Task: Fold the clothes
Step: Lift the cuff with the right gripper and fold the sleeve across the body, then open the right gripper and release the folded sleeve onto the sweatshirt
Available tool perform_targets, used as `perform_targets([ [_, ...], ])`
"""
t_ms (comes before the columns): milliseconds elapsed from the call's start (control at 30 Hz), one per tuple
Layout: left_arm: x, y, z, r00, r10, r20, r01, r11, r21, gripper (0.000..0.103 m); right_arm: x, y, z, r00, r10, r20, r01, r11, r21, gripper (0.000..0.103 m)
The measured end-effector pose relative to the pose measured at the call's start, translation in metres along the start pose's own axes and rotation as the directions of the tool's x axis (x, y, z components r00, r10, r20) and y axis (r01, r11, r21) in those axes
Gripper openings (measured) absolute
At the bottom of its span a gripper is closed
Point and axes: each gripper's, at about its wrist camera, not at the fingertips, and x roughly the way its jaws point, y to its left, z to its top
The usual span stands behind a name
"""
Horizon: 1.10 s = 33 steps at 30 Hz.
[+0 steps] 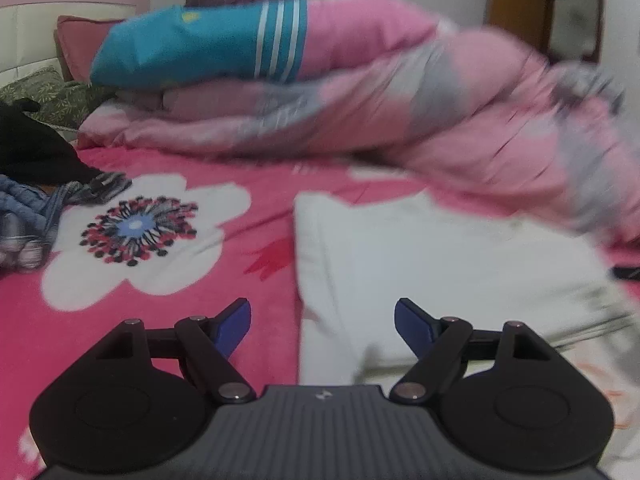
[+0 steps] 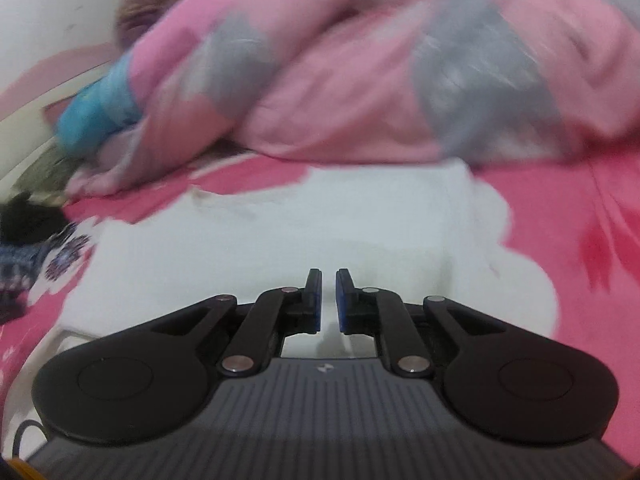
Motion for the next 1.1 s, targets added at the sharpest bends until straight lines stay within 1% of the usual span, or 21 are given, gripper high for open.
perform_targets([
  [100,0.03,0.002,-0.011,0.995,0.046,-0.089,-0.049,0.998,-0.031,0.08,0.031,0.006,-0.004,0.998,-0.046,-0.052,0.044,0.998,-0.048,0.007],
  [133,0.029,0.005,-0.015,0.997,0.035,-0.07,-0.038,0.998,-0.049,0.08,0.046,0.002,-0.009,0.991,-0.094,-0.096,0.089,0.994,-0.063,0.001],
  [167,0.027,0.007,-0.018,0.998,0.027,-0.059,-0.03,0.998,-0.049,0.08,0.055,-0.003,-0.014,0.987,-0.114,-0.116,0.107,0.992,-0.061,0.001],
  [233,0.027,0.011,-0.02,0.999,0.011,-0.051,-0.015,0.998,-0.065,0.081,0.053,-0.013,-0.015,0.991,-0.086,-0.101,0.086,0.996,-0.001,0.001],
  [267,0.028,0.013,-0.021,0.999,0.004,-0.046,-0.007,0.997,-0.076,0.081,0.048,-0.01,-0.011,0.99,-0.097,-0.107,0.099,0.995,0.012,0.001],
  [300,0.028,0.015,-0.023,0.999,-0.001,-0.038,-0.002,0.996,-0.085,0.082,0.043,-0.002,-0.005,0.988,-0.114,-0.106,0.115,0.993,0.003,0.005],
  [333,0.027,0.016,-0.025,1.0,-0.005,-0.029,0.003,0.996,-0.092,0.082,0.038,0.006,-0.001,0.989,-0.112,-0.095,0.111,0.994,-0.013,0.007],
  [433,0.024,0.021,-0.028,1.0,-0.024,-0.007,0.023,0.993,-0.116,0.082,0.029,0.034,0.011,0.999,-0.018,-0.033,0.016,0.997,-0.073,0.006],
  [467,0.023,0.023,-0.028,0.999,-0.036,-0.003,0.036,0.991,-0.131,0.082,0.036,0.035,0.013,0.999,0.002,-0.045,-0.004,0.998,-0.061,0.005],
  [500,0.023,0.026,-0.027,0.999,-0.048,0.002,0.048,0.988,-0.146,0.082,0.048,0.033,0.012,0.997,-0.014,-0.078,0.009,0.998,-0.062,0.005],
  [567,0.022,0.03,-0.028,0.998,-0.069,0.014,0.07,0.982,-0.173,0.082,0.076,0.021,0.004,0.976,-0.128,-0.176,0.118,0.991,-0.069,0.002],
  [633,0.021,0.035,-0.029,0.996,-0.086,0.026,0.089,0.977,-0.196,0.082,0.073,0.016,0.008,0.974,-0.139,-0.177,0.142,0.99,0.006,0.005],
  [667,0.02,0.037,-0.03,0.995,-0.094,0.032,0.099,0.973,-0.207,0.082,0.065,0.027,0.015,0.971,-0.17,-0.168,0.172,0.985,-0.005,0.009],
  [700,0.02,0.039,-0.03,0.994,-0.103,0.038,0.108,0.969,-0.22,0.082,0.057,0.044,0.02,0.975,-0.176,-0.135,0.169,0.984,-0.058,0.009],
  [733,0.02,0.041,-0.031,0.993,-0.11,0.043,0.117,0.966,-0.231,0.082,0.052,0.065,0.025,0.986,-0.131,-0.106,0.12,0.987,-0.11,0.009],
  [800,0.019,0.045,-0.032,0.991,-0.123,0.052,0.132,0.959,-0.25,0.082,0.051,0.111,0.039,0.996,0.023,-0.09,-0.038,0.985,-0.171,0.009],
  [833,0.018,0.046,-0.032,0.99,-0.129,0.057,0.139,0.956,-0.259,0.082,0.057,0.132,0.042,0.988,0.117,-0.105,-0.135,0.972,-0.19,0.009],
  [900,0.018,0.049,-0.033,0.988,-0.138,0.064,0.15,0.95,-0.273,0.082,0.079,0.174,0.042,0.95,0.27,-0.155,-0.302,0.921,-0.248,0.008],
  [933,0.018,0.05,-0.034,0.988,-0.142,0.068,0.155,0.947,-0.28,0.082,0.094,0.187,0.037,0.935,0.302,-0.185,-0.343,0.901,-0.266,0.007],
  [1000,0.018,0.053,-0.034,0.986,-0.15,0.073,0.165,0.943,-0.291,0.081,0.13,0.196,0.023,0.922,0.292,-0.253,-0.358,0.893,-0.274,0.007],
  [1100,0.017,0.055,-0.036,0.984,-0.158,0.081,0.176,0.936,-0.304,0.081,0.174,0.205,0.007,0.901,0.272,-0.337,-0.369,0.889,-0.27,0.0],
])
